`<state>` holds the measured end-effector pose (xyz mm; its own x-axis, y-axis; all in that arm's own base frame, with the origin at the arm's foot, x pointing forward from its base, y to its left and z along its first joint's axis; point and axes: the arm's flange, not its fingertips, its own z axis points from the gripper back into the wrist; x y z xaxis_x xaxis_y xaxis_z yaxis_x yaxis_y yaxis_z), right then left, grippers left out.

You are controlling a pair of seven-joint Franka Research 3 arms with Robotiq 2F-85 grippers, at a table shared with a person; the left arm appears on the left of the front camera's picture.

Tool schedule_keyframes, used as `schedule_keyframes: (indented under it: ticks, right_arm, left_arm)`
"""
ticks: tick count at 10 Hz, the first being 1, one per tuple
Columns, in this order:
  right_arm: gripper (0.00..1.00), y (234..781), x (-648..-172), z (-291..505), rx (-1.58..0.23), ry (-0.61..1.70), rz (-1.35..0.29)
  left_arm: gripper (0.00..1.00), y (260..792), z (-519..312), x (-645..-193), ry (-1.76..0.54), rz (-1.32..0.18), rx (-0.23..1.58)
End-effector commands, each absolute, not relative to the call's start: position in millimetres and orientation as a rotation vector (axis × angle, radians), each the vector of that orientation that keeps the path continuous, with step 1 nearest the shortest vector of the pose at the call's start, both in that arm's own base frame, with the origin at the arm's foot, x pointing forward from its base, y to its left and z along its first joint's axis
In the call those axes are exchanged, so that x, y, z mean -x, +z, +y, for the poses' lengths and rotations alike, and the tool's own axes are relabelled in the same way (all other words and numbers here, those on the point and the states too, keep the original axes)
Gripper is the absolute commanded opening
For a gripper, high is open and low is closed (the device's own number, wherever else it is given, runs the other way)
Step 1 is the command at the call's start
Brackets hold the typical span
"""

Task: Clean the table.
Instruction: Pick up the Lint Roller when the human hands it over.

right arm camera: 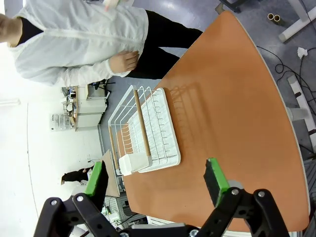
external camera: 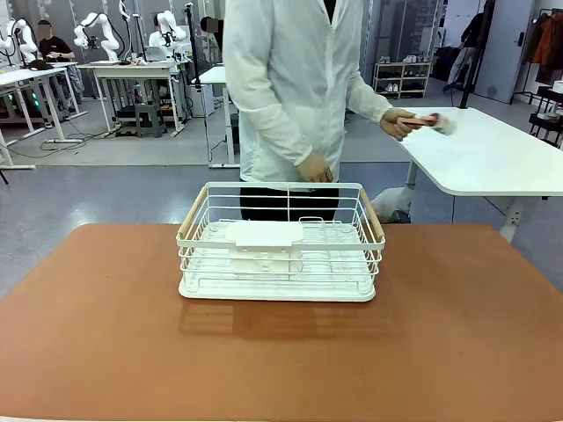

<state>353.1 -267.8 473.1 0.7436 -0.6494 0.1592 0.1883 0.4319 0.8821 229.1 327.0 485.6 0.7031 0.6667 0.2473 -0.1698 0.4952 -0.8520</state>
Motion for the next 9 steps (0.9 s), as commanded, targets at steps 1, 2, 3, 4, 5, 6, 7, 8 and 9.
schedule_keyframes:
  ticks: [1, 2, 3, 4, 5, 6, 7, 8, 9]
  right_arm:
    - [1.0, 474.1, -352.9, -269.1, -1.002, -0.536, -0.543]
    - [1.0, 474.1, -352.9, -269.1, -1.002, -0.536, -0.543]
    - [1.0, 474.1, -352.9, -269.1, -1.002, -0.536, -0.543]
    - [1.0, 474.1, -352.9, -269.1, -1.002, -0.536, -0.543]
    - [1.0, 474.1, -352.9, -269.1, -1.002, -0.536, -0.543]
    - [1.0, 474.1, -352.9, -269.1, -1.002, -0.536, -0.543]
    - [1.0, 474.1, -352.9, -269.1, -1.002, -0.536, -0.543]
    - [1.0, 474.1, -352.9, -269.1, -1.002, -0.536, -0.543]
    - [1.0, 474.1, -352.9, -269.1, -1.002, -0.536, -0.543]
  left_arm:
    - [1.0, 485.5, 329.1, -227.4, 0.523, -0.633, 0.936]
    - [1.0, 485.5, 329.1, -227.4, 0.523, -0.633, 0.936]
    - [1.0, 485.5, 329.1, -227.4, 0.523, -0.633, 0.936]
    - [1.0, 485.5, 329.1, -227.4, 0.523, -0.633, 0.936]
    - [1.0, 485.5, 329.1, -227.4, 0.523, -0.633, 0.936]
    - [1.0, 485.5, 329.1, -227.4, 0.523, -0.633, 0.936]
    - [1.0, 485.5, 329.1, -227.4, 0.523, -0.633, 0.936]
    - [1.0, 485.5, 329.1, -227.4, 0.523, -0.633, 0.936]
    - [1.0, 485.5, 329.1, -227.4, 0.523, -0.633, 0.936]
